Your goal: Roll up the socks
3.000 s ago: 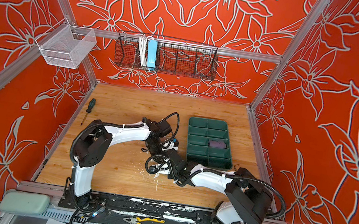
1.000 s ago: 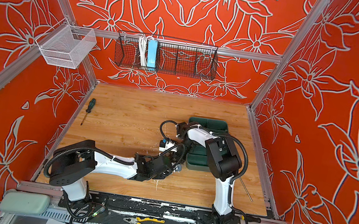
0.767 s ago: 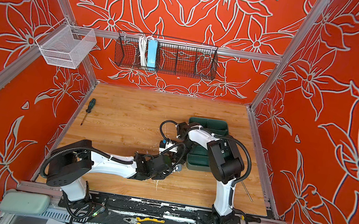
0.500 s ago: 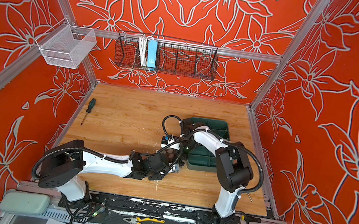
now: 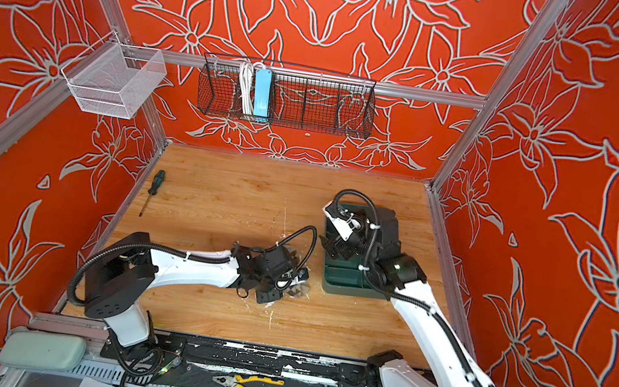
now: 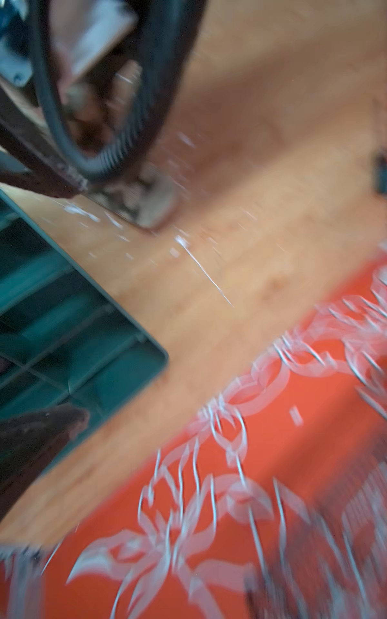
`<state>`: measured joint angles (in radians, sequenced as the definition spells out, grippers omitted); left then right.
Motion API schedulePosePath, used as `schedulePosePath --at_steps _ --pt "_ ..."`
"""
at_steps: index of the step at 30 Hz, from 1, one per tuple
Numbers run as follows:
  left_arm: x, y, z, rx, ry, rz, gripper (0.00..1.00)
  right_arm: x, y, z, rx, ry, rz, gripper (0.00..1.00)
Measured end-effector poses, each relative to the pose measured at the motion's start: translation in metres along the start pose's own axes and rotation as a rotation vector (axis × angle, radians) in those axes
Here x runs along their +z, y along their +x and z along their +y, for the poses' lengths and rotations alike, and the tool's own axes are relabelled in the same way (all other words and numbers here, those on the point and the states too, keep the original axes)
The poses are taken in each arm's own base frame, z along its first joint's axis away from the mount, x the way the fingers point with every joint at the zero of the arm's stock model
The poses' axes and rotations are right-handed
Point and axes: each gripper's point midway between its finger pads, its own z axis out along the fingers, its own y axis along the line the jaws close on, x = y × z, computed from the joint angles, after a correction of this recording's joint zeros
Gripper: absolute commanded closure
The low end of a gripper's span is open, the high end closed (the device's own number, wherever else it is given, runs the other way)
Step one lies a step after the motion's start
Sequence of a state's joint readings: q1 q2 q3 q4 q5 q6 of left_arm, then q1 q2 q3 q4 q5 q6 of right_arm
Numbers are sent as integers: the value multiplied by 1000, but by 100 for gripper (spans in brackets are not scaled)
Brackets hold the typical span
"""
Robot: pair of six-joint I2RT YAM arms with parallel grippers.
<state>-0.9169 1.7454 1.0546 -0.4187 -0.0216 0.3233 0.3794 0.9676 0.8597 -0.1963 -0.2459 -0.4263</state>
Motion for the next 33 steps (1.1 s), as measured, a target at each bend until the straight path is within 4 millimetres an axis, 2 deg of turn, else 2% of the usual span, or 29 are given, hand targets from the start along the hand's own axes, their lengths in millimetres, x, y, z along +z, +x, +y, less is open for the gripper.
schedulePosePath --at_steps 2,4,6,8,13,15,18,20,22,26,30,32,33 --pt "5 -1 3 -54 74 33 100 -15 -11 2 10 19 -85 11" --pt "7 -1 5 -116 155 62 100 -27 -18 12 -7 -15 -141 19" --pt "7 -1 8 -180 241 76 100 -36 -20 27 -57 -67 -155 25" --pt "7 -1 9 -238 319 83 100 -37 -11 51 -135 -146 -114 31" --pt "9 -1 11 -362 500 113 100 -25 38 129 -390 -364 70 39" --pt "9 -1 12 -398 548 128 100 -11 70 153 -491 -411 149 39" --pt "9 -1 12 -425 587 139 100 7 122 178 -615 -452 243 39" --pt "9 -1 11 -433 597 141 100 18 146 186 -671 -459 283 42" --pt "9 -1 11 -435 601 141 100 32 158 188 -708 -447 307 43" --pt "9 -2 9 -438 609 141 100 65 163 187 -751 -378 311 47" --pt "9 -2 10 -442 612 140 100 84 165 184 -777 -325 316 51" --pt "9 -1 10 -444 612 141 100 88 164 183 -788 -313 313 61" --pt "9 -1 10 -445 612 141 100 89 166 183 -796 -316 317 70"
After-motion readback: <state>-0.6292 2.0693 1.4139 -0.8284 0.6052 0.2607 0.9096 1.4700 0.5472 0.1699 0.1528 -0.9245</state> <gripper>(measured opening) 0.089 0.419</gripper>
